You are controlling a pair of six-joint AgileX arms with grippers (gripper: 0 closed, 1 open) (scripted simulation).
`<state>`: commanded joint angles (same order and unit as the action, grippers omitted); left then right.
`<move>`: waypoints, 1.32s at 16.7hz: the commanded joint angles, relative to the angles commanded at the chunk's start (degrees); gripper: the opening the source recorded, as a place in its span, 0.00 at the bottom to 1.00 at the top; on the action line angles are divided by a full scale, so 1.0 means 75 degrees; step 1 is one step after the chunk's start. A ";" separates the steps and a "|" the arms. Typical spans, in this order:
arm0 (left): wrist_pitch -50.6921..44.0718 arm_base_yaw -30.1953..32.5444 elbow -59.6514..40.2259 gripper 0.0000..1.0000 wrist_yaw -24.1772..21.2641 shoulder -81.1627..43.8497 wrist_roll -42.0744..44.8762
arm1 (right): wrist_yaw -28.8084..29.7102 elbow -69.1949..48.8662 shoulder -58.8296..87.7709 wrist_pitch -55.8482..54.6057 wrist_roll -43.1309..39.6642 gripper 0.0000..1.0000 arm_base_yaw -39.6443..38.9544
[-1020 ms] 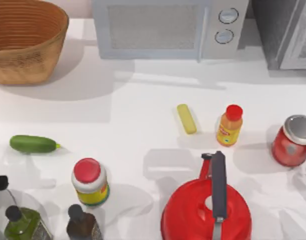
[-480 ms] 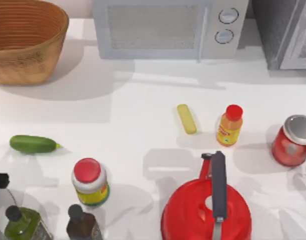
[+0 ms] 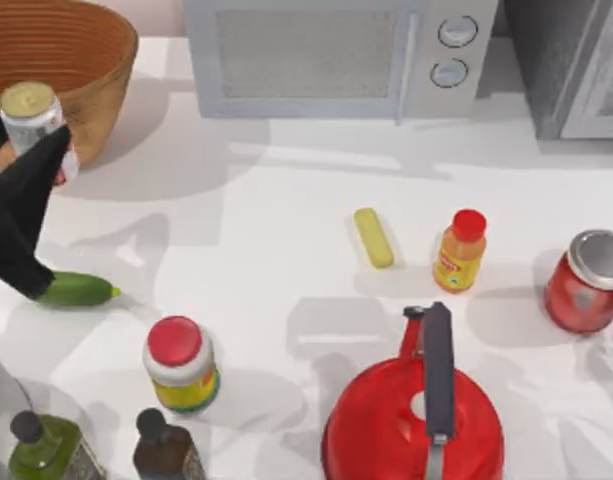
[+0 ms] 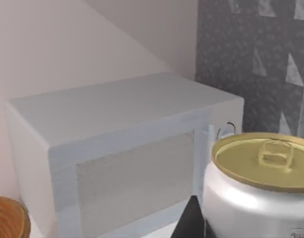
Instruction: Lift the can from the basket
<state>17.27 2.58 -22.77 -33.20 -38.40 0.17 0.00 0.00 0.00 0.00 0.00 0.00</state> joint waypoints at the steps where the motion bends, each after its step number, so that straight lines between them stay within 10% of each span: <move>1: 0.0424 0.0090 -0.0445 0.00 -0.0689 -0.0918 -0.0015 | 0.0000 0.0000 0.0000 0.0000 0.0000 1.00 0.0000; 6: 0.2773 0.0548 -0.2662 0.00 -0.3610 -0.5324 -0.0074 | 0.0000 0.0000 0.0000 0.0000 0.0000 1.00 0.0000; 11: 0.5237 0.1022 -0.4494 0.00 -0.5187 -0.9167 0.0044 | 0.0000 0.0000 0.0000 0.0000 0.0000 1.00 0.0000; 22: 0.8003 0.1718 -0.5691 0.00 -0.5884 -1.4198 0.0276 | 0.0000 0.0000 0.0000 0.0000 0.0000 1.00 0.0000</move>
<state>77.30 15.47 -65.45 -77.33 -144.89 2.24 0.00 0.00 0.00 0.00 0.00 0.00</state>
